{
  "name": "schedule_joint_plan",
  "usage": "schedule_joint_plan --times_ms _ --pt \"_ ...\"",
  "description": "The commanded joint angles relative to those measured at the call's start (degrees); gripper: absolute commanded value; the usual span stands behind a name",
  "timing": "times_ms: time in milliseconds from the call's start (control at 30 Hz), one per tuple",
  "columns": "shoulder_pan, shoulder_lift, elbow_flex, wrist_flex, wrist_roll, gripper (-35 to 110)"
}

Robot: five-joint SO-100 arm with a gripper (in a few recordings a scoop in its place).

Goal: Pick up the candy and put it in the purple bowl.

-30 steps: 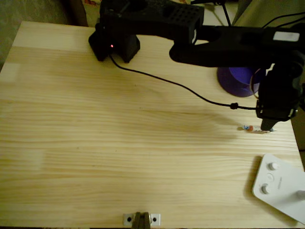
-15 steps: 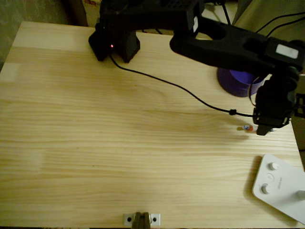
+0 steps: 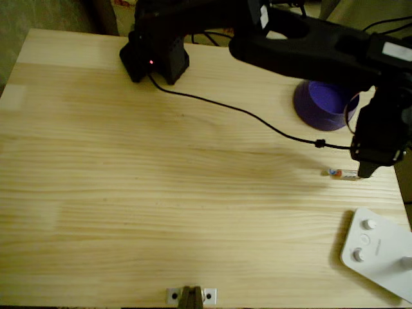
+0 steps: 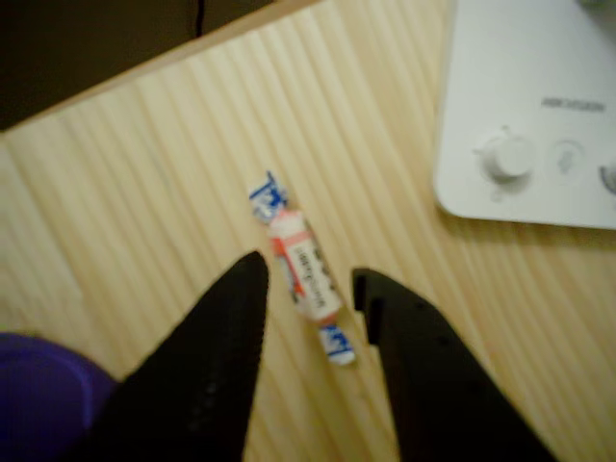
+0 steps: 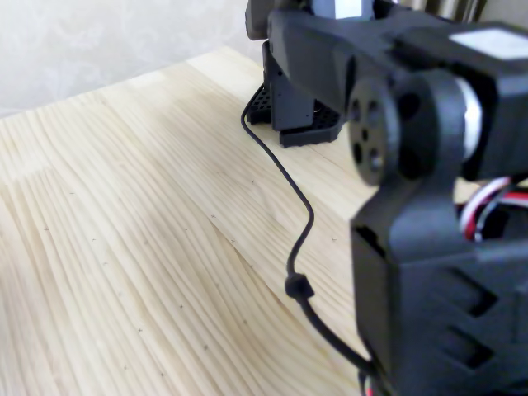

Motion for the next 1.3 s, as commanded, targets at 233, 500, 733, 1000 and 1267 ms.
schedule_joint_plan --times_ms 233,500,733,1000,1267 --pt "-3.16 9.93 1.23 -1.49 -2.81 18" --pt "-2.11 9.23 0.79 -2.72 -3.34 18" --pt "-1.14 7.56 1.05 -3.43 -4.92 18" --pt "-0.97 7.91 3.43 -4.83 -9.05 19" --pt "-0.79 8.17 4.66 -4.75 -9.14 19"
